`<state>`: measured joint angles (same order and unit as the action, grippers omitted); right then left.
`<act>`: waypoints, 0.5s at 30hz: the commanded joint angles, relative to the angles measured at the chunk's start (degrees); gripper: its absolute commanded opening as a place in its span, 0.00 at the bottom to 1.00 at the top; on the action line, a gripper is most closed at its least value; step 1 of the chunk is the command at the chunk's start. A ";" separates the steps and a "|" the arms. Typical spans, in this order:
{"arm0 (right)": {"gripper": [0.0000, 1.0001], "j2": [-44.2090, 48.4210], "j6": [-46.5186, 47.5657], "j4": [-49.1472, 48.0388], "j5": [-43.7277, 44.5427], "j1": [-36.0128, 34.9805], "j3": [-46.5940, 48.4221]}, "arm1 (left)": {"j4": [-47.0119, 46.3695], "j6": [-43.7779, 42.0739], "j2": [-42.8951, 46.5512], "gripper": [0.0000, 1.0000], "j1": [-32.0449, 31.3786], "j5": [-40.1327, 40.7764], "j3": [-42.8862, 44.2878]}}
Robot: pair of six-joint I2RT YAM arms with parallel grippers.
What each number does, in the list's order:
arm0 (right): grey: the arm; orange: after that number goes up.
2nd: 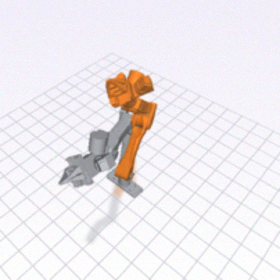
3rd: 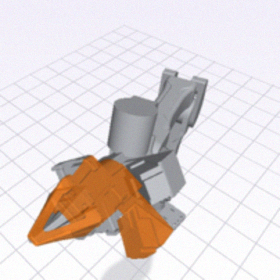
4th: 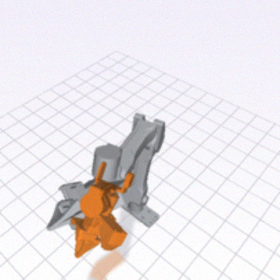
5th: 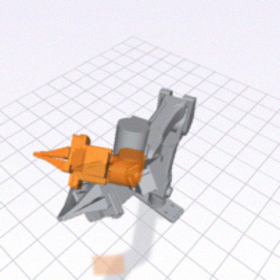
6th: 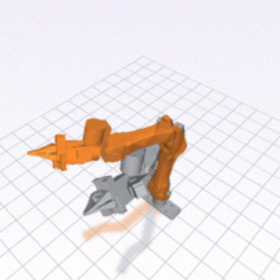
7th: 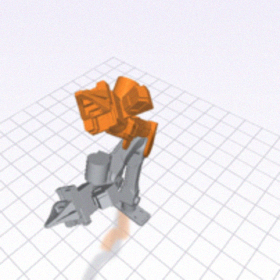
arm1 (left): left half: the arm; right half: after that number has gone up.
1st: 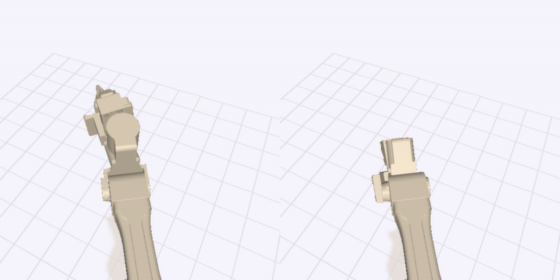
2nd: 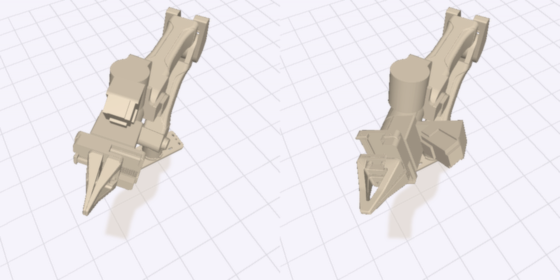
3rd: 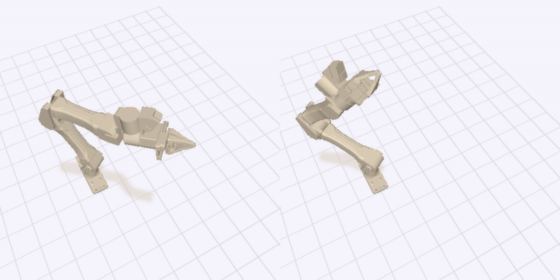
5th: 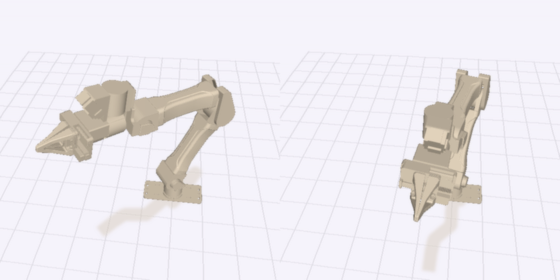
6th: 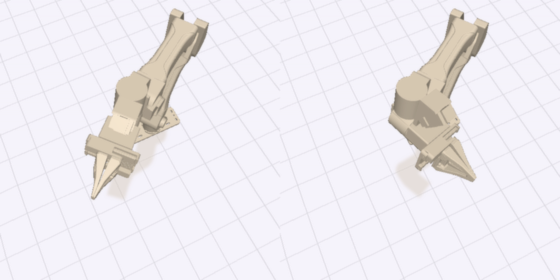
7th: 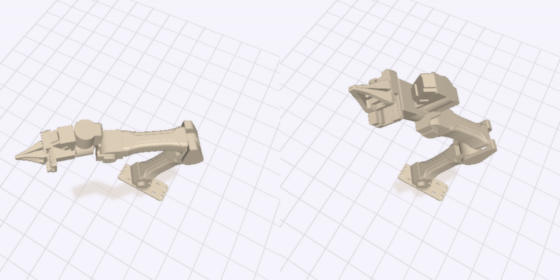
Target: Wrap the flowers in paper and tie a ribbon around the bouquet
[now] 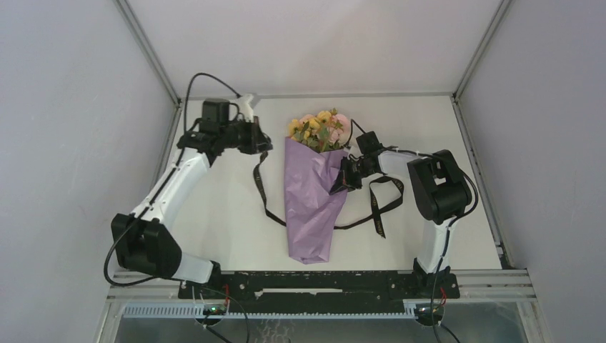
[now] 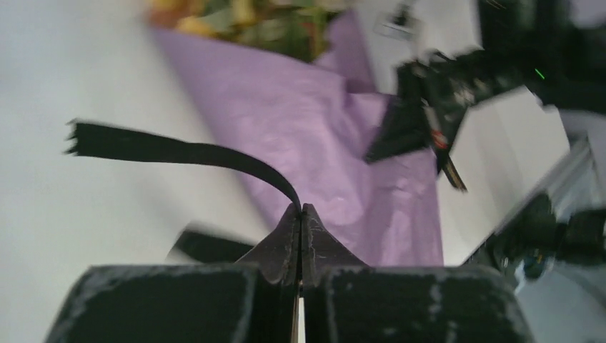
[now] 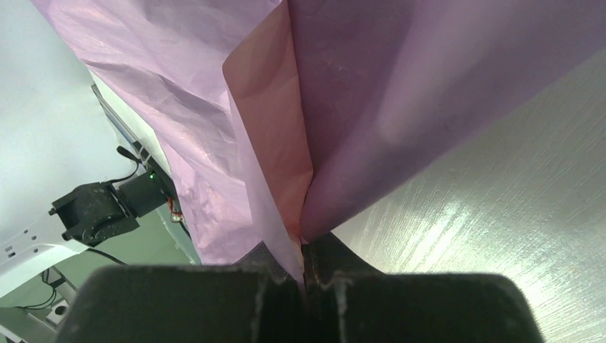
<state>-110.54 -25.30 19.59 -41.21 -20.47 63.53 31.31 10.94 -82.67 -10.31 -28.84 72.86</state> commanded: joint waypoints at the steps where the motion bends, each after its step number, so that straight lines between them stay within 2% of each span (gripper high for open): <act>1: 0.00 -0.05 0.92 -1.17 0.93 -0.90 -0.07 | 1.52 -10.82 -0.21 0.00 -11.46 -2.49 0.06; 5: 0.08 0.68 -0.13 -1.92 1.70 -0.96 -0.16 | -0.61 -12.05 -9.15 0.00 -18.80 0.48 1.88; 10: 0.21 2.35 -1.53 -2.27 2.92 -0.84 -0.16 | -2.47 -11.35 -22.03 0.00 -23.07 3.10 6.43; 15: 0.29 6.30 -2.51 -1.47 4.43 -0.61 -0.15 | -3.02 -12.30 -27.14 0.00 -25.35 6.07 7.16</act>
<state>-110.02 -26.65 19.09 -39.00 -21.04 63.33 30.11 0.95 -109.54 -34.02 -25.26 76.36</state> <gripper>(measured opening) 0.267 0.006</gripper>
